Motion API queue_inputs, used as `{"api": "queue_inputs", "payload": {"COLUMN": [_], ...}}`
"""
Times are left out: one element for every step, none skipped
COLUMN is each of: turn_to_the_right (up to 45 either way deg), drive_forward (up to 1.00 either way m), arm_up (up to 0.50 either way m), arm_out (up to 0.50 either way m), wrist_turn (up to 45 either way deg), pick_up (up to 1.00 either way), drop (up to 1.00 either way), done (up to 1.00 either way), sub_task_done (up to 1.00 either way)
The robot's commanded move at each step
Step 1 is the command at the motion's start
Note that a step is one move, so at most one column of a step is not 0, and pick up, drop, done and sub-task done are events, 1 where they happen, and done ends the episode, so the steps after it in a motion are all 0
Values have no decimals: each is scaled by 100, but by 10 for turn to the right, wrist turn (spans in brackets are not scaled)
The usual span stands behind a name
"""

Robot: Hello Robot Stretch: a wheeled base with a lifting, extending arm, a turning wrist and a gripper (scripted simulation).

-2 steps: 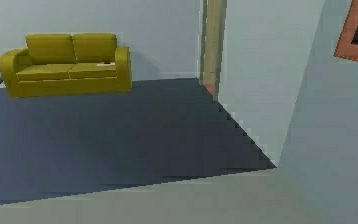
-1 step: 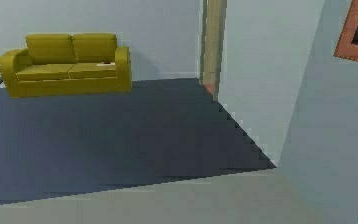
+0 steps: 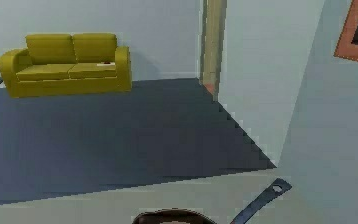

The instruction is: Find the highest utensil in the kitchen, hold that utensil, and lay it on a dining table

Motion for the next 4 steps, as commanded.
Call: {"api": "queue_inputs", "payload": {"turn_to_the_right": [-450, -150, 0, 0], "drive_forward": [0, 0, 100, 100], "arm_up": [0, 0, 0, 0], "arm_out": [0, 0, 0, 0], "wrist_turn": [0, 0, 0, 0], "pick_up": [0, 0, 0, 0], "drop": [0, 0, 0, 0], "done": [0, 0, 0, 0], "sub_task_done": [0, 0, 0, 0]}}
